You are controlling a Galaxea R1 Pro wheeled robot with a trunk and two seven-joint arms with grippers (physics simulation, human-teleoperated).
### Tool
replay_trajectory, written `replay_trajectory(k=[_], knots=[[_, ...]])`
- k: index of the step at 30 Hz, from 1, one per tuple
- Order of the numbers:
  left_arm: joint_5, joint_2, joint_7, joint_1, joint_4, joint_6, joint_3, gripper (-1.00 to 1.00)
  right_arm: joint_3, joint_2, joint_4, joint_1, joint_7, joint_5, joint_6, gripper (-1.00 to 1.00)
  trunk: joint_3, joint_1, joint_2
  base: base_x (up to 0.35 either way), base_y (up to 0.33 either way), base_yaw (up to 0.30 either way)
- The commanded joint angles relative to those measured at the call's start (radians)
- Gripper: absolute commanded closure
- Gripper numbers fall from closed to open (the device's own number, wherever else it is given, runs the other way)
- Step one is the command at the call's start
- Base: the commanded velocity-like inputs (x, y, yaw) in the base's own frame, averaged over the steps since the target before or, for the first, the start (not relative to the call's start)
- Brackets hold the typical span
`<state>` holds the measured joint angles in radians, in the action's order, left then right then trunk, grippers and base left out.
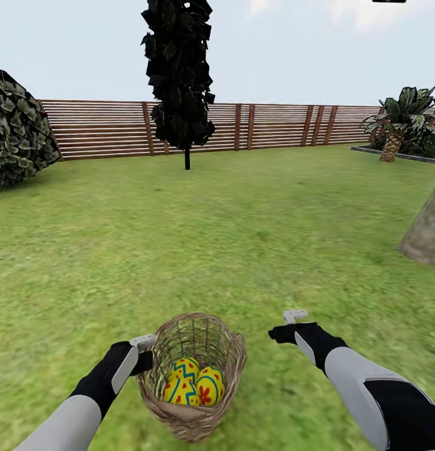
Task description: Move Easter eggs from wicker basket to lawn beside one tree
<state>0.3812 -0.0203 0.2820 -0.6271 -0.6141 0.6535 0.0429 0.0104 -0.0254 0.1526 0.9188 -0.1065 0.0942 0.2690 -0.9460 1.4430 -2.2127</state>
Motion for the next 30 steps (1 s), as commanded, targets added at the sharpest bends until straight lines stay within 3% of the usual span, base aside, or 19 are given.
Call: replay_trajectory(k=[1,9,30], knots=[[0.004,-0.001,0.008,0.000,-0.001,0.005,0.005,1.00,0.001,0.000,0.002,0.000,-0.005,0.012,0.006,-1.00,0.002,-0.004,0.007,0.000,0.000,0.000],[0.004,-0.004,0.008,0.000,0.001,0.005,0.004,1.00,0.002,-0.002,-0.007,0.000,-0.004,0.018,0.007,-1.00,0.027,-0.035,0.063,0.000,0.000,-0.029],[0.004,0.000,0.006,0.000,0.000,0.003,0.005,1.00,0.002,-0.005,-0.013,-0.001,-0.010,0.006,0.004,-1.00,0.109,-0.115,0.210,0.000,0.000,-0.276]])
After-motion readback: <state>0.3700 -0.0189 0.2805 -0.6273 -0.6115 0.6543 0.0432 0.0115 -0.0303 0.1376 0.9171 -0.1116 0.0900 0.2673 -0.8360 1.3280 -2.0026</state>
